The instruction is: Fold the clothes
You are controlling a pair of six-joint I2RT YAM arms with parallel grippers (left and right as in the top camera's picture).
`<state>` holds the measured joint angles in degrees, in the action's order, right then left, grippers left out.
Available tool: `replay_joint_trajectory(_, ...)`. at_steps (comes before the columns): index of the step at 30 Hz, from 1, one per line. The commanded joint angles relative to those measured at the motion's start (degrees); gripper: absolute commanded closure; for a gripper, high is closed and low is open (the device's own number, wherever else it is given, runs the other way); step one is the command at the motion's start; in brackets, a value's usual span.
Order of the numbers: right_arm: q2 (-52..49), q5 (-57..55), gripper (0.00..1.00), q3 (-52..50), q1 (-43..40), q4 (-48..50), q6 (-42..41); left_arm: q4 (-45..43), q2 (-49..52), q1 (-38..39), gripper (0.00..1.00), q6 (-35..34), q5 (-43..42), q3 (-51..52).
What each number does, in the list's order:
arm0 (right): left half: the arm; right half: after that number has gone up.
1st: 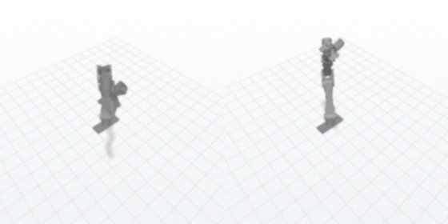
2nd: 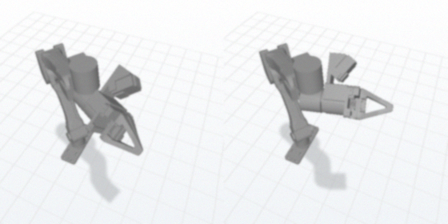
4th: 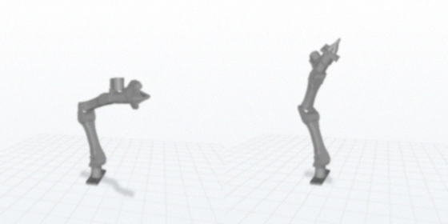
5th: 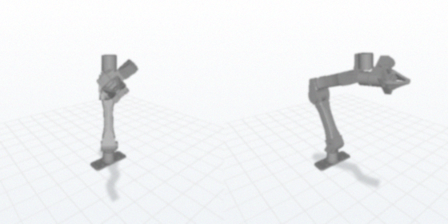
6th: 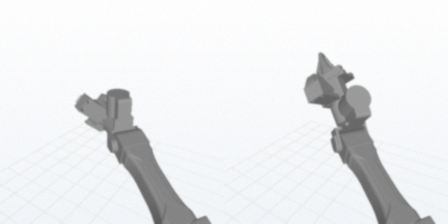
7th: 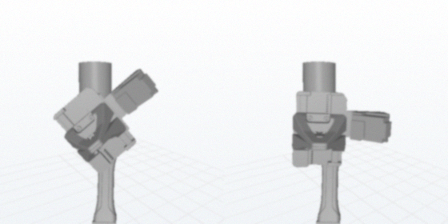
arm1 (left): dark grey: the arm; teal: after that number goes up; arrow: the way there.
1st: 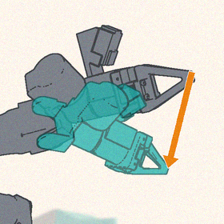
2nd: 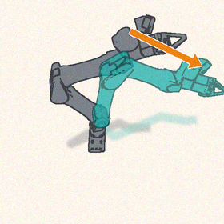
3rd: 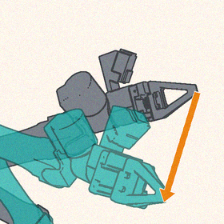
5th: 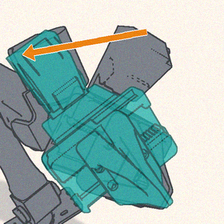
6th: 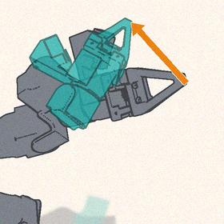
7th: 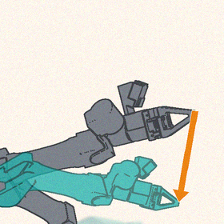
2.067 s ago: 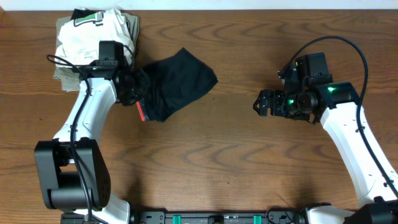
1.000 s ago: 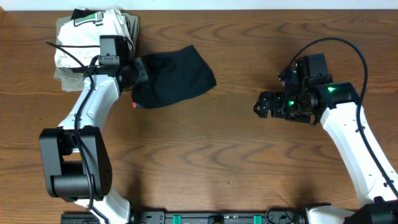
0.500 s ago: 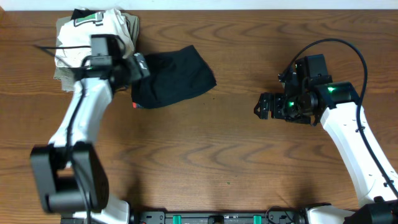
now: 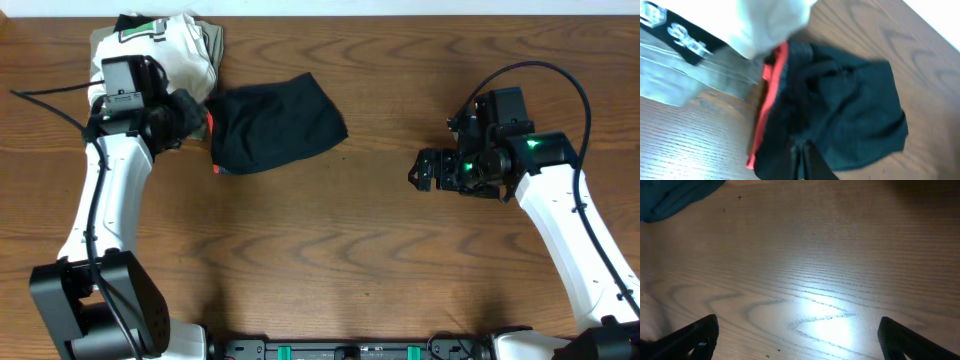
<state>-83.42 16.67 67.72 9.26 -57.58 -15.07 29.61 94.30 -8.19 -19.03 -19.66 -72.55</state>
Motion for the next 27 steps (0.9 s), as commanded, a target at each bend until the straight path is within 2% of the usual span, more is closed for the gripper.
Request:
replay_joint_trajectory(1, -0.17, -0.2, 0.01, -0.02, 0.57, 0.13, -0.74, 0.61, 0.42, 2.36, 0.94, 1.44, -2.4, -0.74)
replay_joint_trajectory(4, -0.17, -0.17, 0.01, -0.02, 0.57, 1.01, -0.76, -0.09, 0.46, 5.14, 0.94, 2.54, -1.27, -0.74)
replay_joint_trajectory(9, -0.17, -0.17, 0.01, -0.02, 0.57, 0.94, -0.74, -1.55, 2.93, 7.69, 0.94, 2.45, 5.68, -0.74)
replay_joint_trajectory(19, -0.17, -0.17, 0.01, -0.02, 0.57, 0.33, -0.74, -4.46, 13.57, 5.97, 0.94, 2.49, 10.34, -0.74)
replay_joint_trajectory(27, -0.17, -0.15, 0.01, -0.02, 0.57, -0.63, -0.74, -5.16, 14.32, 4.7, 0.93, 2.25, 12.2, -0.76)
